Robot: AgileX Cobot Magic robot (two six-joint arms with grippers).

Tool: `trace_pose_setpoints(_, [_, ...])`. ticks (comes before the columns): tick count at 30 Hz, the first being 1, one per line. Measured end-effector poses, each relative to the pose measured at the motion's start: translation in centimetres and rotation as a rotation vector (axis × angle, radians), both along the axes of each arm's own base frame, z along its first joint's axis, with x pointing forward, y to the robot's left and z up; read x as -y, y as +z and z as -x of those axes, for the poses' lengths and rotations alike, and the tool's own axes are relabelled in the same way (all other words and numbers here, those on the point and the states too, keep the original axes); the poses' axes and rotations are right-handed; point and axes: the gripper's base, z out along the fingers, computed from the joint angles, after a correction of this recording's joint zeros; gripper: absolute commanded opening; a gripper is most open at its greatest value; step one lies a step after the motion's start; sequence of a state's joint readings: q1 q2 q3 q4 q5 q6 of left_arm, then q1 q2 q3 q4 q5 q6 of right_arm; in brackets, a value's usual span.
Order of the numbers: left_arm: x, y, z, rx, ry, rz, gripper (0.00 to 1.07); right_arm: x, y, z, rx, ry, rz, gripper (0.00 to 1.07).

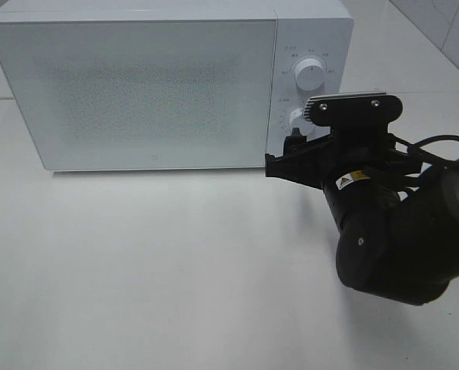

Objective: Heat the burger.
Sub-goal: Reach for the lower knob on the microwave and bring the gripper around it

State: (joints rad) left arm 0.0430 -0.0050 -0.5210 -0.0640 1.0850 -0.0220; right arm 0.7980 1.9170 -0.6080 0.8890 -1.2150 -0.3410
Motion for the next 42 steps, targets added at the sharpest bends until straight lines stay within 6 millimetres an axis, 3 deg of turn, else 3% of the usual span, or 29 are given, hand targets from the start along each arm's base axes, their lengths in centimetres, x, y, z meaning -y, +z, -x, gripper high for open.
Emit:
trace_pose_setpoints(19, [0.0,0.0,0.0,0.0,0.0,0.0,1.01,-0.6,-1.4,-5.1,0.046,0.003,-0.03,0.73])
trace_pose_setpoints(42, [0.0,0.0,0.0,0.0,0.0,0.0,1.0,-0.2,-3.4,-6.3,-0.008,0.018,-0.055,0.73])
